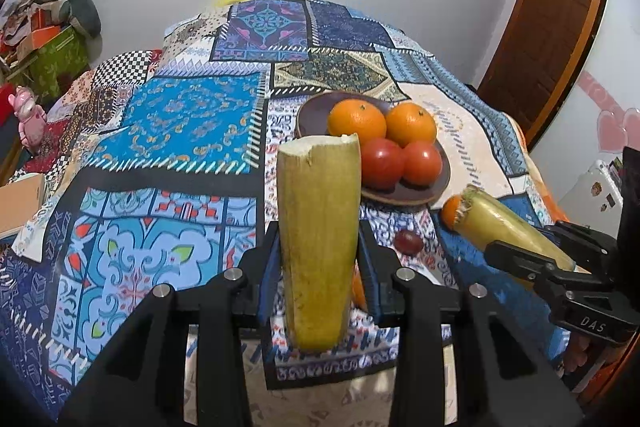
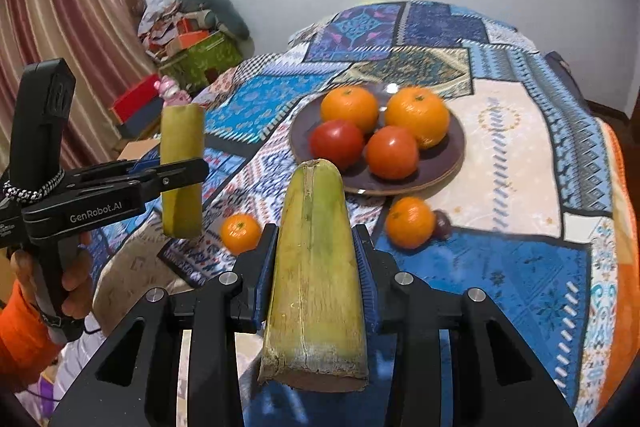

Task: Organize fruits
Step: 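Carry the yellow cylinder with left gripper while right gripper carries the sugarcane over the plate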

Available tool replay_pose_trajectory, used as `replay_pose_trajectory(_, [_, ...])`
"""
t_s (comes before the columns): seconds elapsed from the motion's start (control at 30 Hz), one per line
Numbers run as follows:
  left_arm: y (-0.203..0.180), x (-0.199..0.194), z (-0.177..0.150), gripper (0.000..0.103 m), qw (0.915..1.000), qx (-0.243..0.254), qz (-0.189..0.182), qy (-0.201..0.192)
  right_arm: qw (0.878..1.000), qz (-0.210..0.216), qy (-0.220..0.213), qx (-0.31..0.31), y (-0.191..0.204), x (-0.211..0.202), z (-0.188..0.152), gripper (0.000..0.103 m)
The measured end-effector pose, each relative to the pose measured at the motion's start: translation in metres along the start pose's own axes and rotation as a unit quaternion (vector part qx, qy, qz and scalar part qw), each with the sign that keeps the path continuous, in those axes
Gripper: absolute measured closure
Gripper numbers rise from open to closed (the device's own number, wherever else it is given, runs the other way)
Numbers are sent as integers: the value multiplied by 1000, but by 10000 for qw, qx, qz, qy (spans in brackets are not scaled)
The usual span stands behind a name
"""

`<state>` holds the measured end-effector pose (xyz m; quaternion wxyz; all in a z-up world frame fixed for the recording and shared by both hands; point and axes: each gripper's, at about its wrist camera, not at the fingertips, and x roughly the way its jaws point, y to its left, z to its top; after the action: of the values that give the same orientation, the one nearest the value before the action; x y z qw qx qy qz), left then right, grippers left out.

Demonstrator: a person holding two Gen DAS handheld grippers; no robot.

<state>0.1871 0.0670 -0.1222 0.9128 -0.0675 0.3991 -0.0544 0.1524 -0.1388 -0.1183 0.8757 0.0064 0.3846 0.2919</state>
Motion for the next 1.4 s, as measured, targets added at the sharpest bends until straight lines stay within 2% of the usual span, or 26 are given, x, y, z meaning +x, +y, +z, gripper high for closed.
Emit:
replay_pose_trajectory(0.47, [-4,29,48,68,10000,-2,22,-52,9987,-295,-379,157,-22,14,36,69])
replay_pose_trajectory(0.87, [-10,63,71,68,9998,103,126,79,9967,-520,-599,140,-28,29,67,69])
replay_pose_trajectory(1.23, [-11,91,95,68,9997,3,-10,248,9963,-681,-516,30,-29,51,85,69])
replay_pose_trajectory(1.4, [-6,106,99,68,9994,-27,89,346,9963,-771,-389,34,-32,64,89,69])
